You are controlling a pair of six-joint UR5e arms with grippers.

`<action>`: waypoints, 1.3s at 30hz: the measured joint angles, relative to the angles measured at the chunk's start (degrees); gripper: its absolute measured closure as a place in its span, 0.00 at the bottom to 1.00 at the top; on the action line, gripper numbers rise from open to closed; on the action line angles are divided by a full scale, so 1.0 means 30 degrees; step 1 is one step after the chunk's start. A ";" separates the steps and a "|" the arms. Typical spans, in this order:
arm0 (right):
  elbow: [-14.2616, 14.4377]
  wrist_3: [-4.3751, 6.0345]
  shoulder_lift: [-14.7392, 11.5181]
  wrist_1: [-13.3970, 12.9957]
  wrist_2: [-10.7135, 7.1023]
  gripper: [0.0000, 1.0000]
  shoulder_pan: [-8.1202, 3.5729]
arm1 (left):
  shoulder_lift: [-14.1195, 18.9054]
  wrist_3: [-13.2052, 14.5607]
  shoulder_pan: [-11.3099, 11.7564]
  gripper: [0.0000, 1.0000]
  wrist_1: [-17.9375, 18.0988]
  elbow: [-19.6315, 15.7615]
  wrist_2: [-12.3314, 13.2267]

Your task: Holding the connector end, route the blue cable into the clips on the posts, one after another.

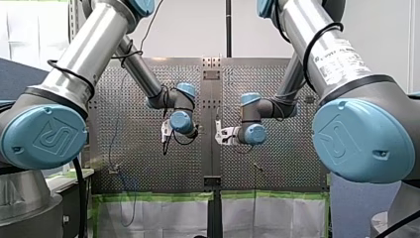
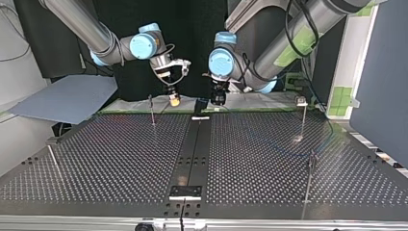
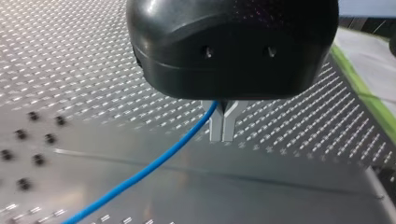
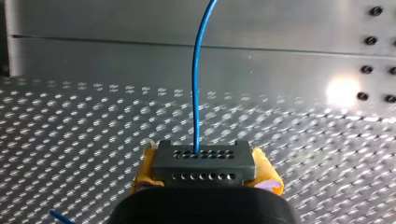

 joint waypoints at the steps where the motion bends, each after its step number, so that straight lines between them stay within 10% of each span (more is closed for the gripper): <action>1: 0.0179 0.0037 0.0146 -0.0251 -0.0021 1.00 -0.0060 | -0.0171 -0.0078 -0.0089 1.00 0.0164 0.0000 -0.0011; 39: 0.1717 0.0306 0.4364 -0.4240 -0.0052 1.00 -0.1540 | -0.4378 -0.0541 -0.2689 1.00 0.4766 -0.0918 -0.0505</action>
